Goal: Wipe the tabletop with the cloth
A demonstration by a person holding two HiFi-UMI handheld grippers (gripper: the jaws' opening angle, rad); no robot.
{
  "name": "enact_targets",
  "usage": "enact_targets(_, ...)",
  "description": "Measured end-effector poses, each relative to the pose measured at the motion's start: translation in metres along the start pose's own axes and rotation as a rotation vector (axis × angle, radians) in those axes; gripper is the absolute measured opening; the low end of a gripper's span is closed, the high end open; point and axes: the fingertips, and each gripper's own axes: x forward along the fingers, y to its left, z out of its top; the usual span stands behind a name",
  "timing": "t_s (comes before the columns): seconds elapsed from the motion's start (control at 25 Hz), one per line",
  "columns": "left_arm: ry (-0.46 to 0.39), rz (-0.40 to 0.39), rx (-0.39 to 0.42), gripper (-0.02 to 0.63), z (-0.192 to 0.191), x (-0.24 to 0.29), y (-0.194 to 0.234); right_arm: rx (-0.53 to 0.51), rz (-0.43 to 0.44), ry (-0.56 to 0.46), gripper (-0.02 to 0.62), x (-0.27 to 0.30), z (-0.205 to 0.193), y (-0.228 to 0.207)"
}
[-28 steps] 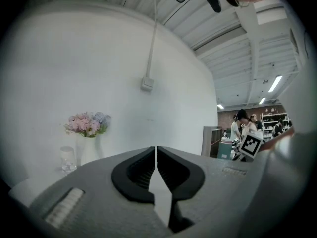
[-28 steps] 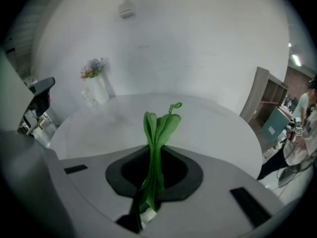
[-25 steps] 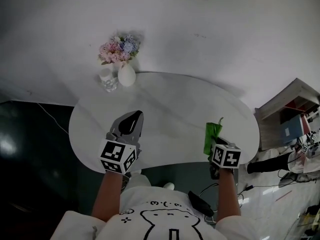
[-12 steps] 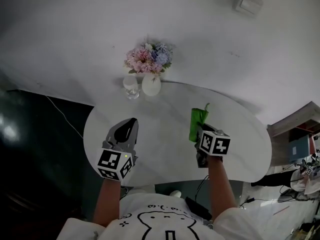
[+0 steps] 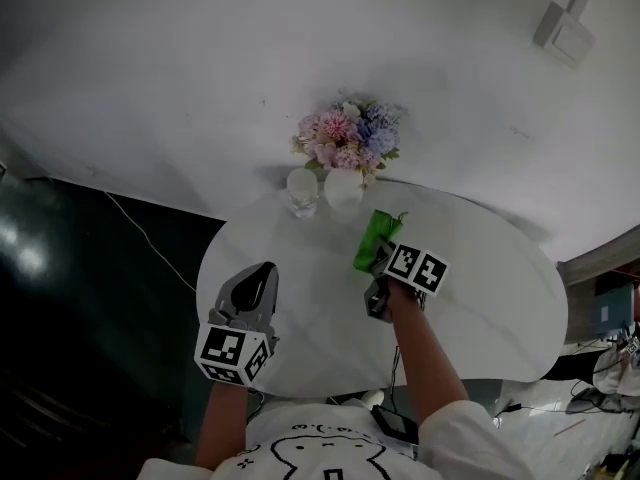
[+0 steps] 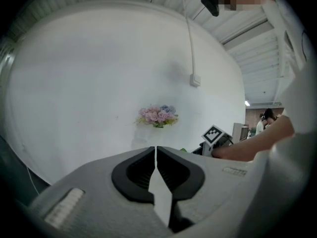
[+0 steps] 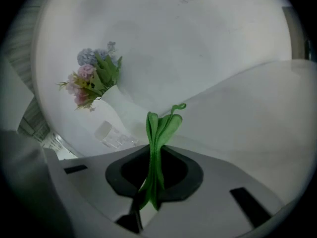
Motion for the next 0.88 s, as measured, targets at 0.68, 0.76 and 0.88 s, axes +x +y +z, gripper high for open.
enact_targets(0.68,0.067,0.068,-0.078,0.02,-0.046,-0.024,0.062,0.088,-0.067,0.088,0.041,0.096,-0.04,0.028)
enact_targets(0.76,0.068,0.061,-0.073,0.02,-0.046,-0.023,0.059,-0.11,-0.114,0.13,0.041,0.097,-0.041,0.031)
enact_targets(0.88,0.066,0.04,-0.061,0.02,-0.043,-0.019,0.05,-0.289,-0.173,0.168,0.041,0.095,-0.044,0.035)
